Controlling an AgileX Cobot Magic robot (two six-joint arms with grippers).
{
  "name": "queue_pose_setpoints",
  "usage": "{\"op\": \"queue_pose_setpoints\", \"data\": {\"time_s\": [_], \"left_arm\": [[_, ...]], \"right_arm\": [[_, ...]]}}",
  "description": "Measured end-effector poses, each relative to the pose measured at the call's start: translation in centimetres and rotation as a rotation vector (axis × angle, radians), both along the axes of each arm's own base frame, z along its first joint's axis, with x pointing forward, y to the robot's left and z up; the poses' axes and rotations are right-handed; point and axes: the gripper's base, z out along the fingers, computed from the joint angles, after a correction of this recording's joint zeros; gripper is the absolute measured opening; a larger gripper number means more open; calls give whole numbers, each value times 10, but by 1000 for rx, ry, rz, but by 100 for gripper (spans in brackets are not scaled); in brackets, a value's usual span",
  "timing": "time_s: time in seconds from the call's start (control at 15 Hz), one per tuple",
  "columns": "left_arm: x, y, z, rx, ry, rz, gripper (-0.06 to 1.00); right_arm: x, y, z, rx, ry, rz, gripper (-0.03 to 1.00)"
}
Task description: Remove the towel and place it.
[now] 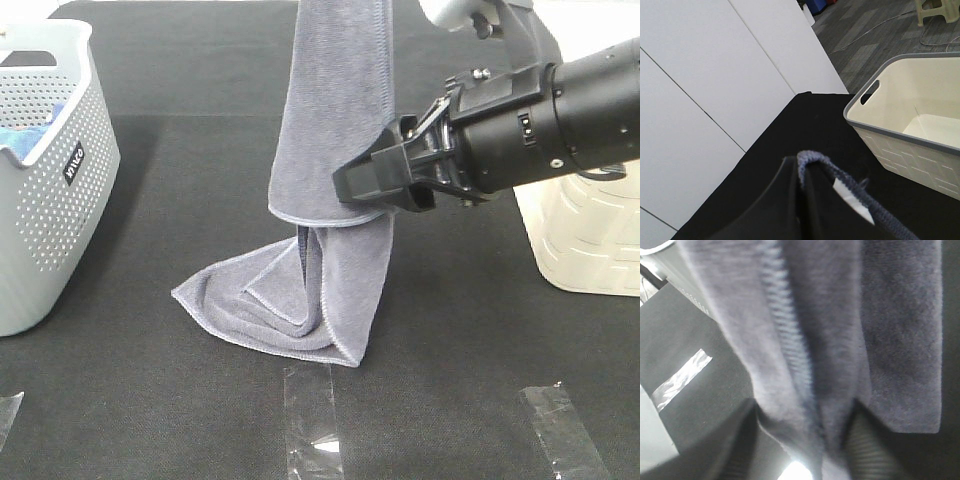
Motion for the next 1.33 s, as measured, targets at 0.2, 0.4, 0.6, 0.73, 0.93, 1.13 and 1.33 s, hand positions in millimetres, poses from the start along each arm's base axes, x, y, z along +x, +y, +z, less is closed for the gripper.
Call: {"op": "queue_pose_setpoints", "data": {"time_s": [0.2,0.4,0.6,0.73,0.93,1.13,1.33], "left_arm": [[0,0,0,0,0,0,0],[0,0,0,-9,8,2,0],[0,1,-1,12,4,9,0],[0,1,-1,15,8,11,0],[1,1,-1,18,5,12,0],[1,1,-1,20,3,12,0],[1,1,-1,20,3,12,0]], "right_arm": [[-1,0,-1,-5,-2,17,21],[-2,1,-1,-6,1,33,0],[-5,-1,5,6,-15,32,0],[-5,-1,6,8,-15,24,11],[-6,-1,5,6,14,22,41],[-10,-2,3,-20,51,47,44],[-17,-3,4,-24,100,80,42]]}}
